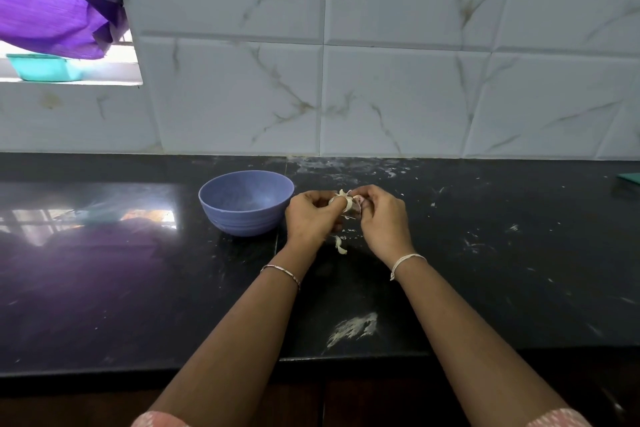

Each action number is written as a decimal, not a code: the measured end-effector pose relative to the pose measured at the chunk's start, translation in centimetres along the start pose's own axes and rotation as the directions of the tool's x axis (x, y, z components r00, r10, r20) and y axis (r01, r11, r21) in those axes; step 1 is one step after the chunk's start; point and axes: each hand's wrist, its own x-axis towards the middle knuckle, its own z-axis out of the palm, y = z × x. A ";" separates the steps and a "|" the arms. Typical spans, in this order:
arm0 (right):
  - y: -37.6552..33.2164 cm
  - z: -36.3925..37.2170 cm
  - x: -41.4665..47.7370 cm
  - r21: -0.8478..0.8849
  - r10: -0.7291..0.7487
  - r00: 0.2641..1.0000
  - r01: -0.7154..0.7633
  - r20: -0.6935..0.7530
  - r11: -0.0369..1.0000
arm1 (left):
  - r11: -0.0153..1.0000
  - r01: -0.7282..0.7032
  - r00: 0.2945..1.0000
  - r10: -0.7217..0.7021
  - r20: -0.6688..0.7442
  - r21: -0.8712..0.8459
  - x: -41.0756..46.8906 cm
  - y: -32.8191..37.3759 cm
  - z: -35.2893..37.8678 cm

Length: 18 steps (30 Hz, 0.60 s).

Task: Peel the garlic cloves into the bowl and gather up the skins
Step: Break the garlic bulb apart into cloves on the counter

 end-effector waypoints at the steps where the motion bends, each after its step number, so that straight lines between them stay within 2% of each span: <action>1: 0.2 0.0 0.1 0.045 0.024 1.000 -0.025 0.015 0.999 | 1.000 0.018 1.000 -0.017 0.015 -0.017 0.1 0.0 0.0; 4: 0.5 -0.4 0.3 0.174 0.102 0.992 -0.114 0.076 0.978 | 0.998 0.056 0.997 -0.053 0.060 -0.043 0.3 -0.2 -0.2; 7: 0.4 -1.0 0.2 0.232 0.134 0.985 -0.157 0.109 0.960 | 0.998 0.045 0.993 -0.039 0.115 -0.053 0.3 -0.4 -0.3; 10: 0.3 -1.4 0.1 0.235 0.154 0.976 -0.188 0.155 0.954 | 0.997 0.016 0.984 -0.003 0.176 -0.078 -0.1 -0.1 -0.4; 14: 0.5 -1.6 0.1 0.207 0.164 0.976 -0.192 0.143 0.959 | 0.997 0.014 0.969 0.005 0.246 -0.076 -0.3 0.2 -0.8; 18: 0.4 -1.6 0.2 0.270 0.157 0.975 -0.195 0.159 0.943 | 0.993 0.034 0.963 -0.003 0.268 -0.112 0.0 0.0 -0.8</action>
